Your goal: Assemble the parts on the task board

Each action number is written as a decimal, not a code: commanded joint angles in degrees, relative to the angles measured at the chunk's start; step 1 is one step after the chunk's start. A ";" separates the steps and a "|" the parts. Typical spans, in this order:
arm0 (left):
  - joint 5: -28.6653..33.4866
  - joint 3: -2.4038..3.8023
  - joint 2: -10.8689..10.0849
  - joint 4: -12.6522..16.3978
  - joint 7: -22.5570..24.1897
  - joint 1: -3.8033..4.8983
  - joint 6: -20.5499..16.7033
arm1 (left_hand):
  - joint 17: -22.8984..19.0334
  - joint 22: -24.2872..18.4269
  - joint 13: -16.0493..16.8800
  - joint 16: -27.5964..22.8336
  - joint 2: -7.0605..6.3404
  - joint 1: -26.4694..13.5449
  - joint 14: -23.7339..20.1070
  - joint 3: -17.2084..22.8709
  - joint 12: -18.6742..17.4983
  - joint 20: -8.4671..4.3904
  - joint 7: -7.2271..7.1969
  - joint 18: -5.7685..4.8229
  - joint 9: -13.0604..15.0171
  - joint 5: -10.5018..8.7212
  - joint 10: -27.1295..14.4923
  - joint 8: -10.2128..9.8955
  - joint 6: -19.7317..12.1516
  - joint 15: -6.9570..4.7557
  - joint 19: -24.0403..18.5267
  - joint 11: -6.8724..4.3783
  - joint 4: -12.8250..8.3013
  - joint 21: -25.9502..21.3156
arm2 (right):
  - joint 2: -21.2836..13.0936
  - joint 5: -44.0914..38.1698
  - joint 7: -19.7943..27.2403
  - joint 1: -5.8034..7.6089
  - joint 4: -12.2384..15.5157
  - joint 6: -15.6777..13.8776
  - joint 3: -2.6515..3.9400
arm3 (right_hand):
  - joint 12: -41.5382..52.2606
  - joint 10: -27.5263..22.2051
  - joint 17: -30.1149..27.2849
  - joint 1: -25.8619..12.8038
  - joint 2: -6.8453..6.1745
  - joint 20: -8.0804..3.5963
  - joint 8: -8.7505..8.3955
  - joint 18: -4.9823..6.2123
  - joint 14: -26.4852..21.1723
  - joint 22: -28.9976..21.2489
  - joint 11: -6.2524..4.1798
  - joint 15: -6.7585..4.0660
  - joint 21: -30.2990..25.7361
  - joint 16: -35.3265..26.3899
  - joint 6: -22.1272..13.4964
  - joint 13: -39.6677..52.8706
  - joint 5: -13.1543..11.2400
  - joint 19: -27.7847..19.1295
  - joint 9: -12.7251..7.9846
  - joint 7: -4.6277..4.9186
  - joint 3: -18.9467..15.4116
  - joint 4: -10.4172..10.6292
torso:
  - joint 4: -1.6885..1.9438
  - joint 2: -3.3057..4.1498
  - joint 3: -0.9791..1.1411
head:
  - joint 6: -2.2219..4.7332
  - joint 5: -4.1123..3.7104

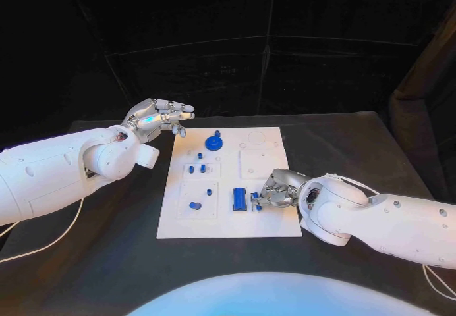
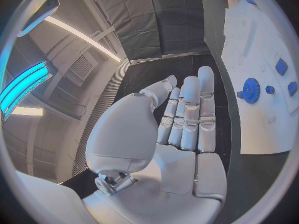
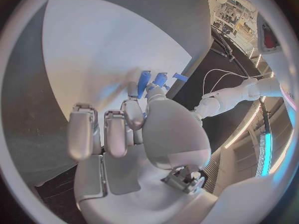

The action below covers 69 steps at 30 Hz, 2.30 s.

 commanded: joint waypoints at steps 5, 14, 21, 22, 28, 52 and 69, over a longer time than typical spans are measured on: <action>0.21 0.06 0.01 0.08 0.17 0.09 0.78 | -0.05 -0.06 -0.09 -0.08 0.01 0.05 -0.40 -0.33 0.37 -0.07 0.08 0.78 -0.08 0.06 -0.41 0.21 -0.35 0.16 -0.44 -0.07 0.13 -0.31 | 0.51 -1.39 -1.29 0.07 -0.20 -0.13 0.01 | -0.04 0.28 5.18 -1.22 -0.50 -0.39 0.28 -0.71 4.01 -0.02 0.10 -0.35 0.28 0.04 0.38 0.04 -0.77 0.66 0.14 0.04 -0.33 0.85 | -0.03 0.06 0.02 | 0.09 0.13; 0.21 0.06 0.00 0.08 0.14 0.09 0.79 | -0.05 -0.06 -0.09 -0.08 0.01 0.05 -0.40 -0.33 0.37 -0.07 0.08 0.78 -0.08 0.06 -0.41 0.21 -0.35 0.16 -0.44 -0.07 0.13 -0.31 | 0.85 -1.45 -1.13 0.08 -0.45 -0.48 0.01 | -0.08 0.37 5.22 -2.66 -0.57 -0.42 0.30 -0.72 4.02 -0.01 0.16 -0.31 0.26 0.03 0.47 0.23 -2.59 0.66 0.33 0.10 -1.38 2.13 | 0.06 0.04 -0.02 | -0.04 -0.04; 0.21 0.06 -0.02 0.04 0.08 0.09 0.81 | -0.07 -0.06 -0.09 -0.06 0.00 0.08 -0.40 -0.34 0.40 -0.07 0.08 0.78 -0.09 0.06 -0.45 0.23 -0.39 0.16 -0.44 -0.06 0.10 -0.31 | 1.00 -1.43 -0.28 0.08 -0.22 0.34 0.01 | 0.28 0.66 5.38 -5.47 -0.16 -0.37 0.49 -0.77 4.06 0.24 0.17 -0.28 0.37 0.08 0.69 0.84 -9.52 0.74 0.79 0.05 -3.62 3.55 | -0.02 0.01 -0.01 | -0.09 -0.03; 0.21 0.06 -0.02 0.04 0.05 0.09 0.83 | -0.07 -0.06 -0.09 -0.06 0.00 0.08 -0.40 -0.34 0.40 -0.07 0.08 0.78 -0.09 0.06 -0.45 0.23 -0.39 0.16 -0.44 -0.06 0.10 -0.31 | 0.96 -1.42 -0.19 0.08 -0.17 0.37 0.01 | 0.33 0.70 5.42 -5.92 -0.02 -0.37 0.52 -0.77 4.07 0.29 0.16 -0.28 0.39 0.10 0.71 0.93 -10.08 0.76 0.85 0.04 -3.91 3.58 | -0.02 0.01 -0.01 | -0.09 -0.03; 0.21 0.06 -0.01 -0.20 -0.65 0.09 1.07 | -0.09 -0.06 -0.09 -0.05 0.02 0.10 -0.40 -0.34 0.41 -0.07 0.09 0.78 -0.09 0.07 -0.49 0.24 -0.42 0.16 -0.44 -0.05 0.09 -0.32 | 0.32 -0.99 0.11 0.08 0.23 0.24 0.02 | 1.01 1.02 5.74 -8.34 1.29 -0.43 0.79 -0.80 4.15 0.46 0.05 -0.37 0.48 0.26 0.98 1.65 -10.28 0.82 1.24 -0.11 -5.13 3.69 | -0.13 0.02 0.12 | -0.11 0.07; 0.21 0.04 0.34 -0.83 -0.06 0.08 0.78 | -0.50 -0.25 -0.10 -0.63 0.00 -0.06 -1.22 -0.53 0.58 -0.01 0.03 0.76 -0.08 0.05 -0.67 0.50 -0.47 0.25 -1.10 -0.04 0.11 -0.76 | -3.84 17.48 12.95 0.91 -2.30 -5.91 0.06 | -8.83 -3.21 2.55 -2.63 -0.16 0.72 -2.97 -0.04 3.43 -3.39 2.21 1.26 -2.09 -1.78 -6.29 -3.99 -13.79 -0.87 0.24 2.54 -7.35 -0.71 | -0.14 -0.47 -0.10 | 0.96 -0.32; 4.96 0.03 6.25 -10.07 5.83 -1.05 -3.27 | -15.95 -16.29 -0.40 -37.47 0.27 -2.36 -6.24 1.51 -6.21 4.77 -0.86 0.99 -0.28 -0.21 4.39 -1.02 3.08 3.93 -14.97 0.39 2.20 -22.37 | 3.55 61.86 53.80 7.42 -26.29 0.86 0.15 | -60.15 -19.67 -6.00 13.75 3.19 7.49 -5.22 5.96 -15.87 -52.95 8.87 8.22 -51.88 -16.86 -12.98 -50.22 -17.97 -30.13 -7.56 7.35 -2.74 -8.63 | -1.95 -3.96 -0.44 | 6.89 0.45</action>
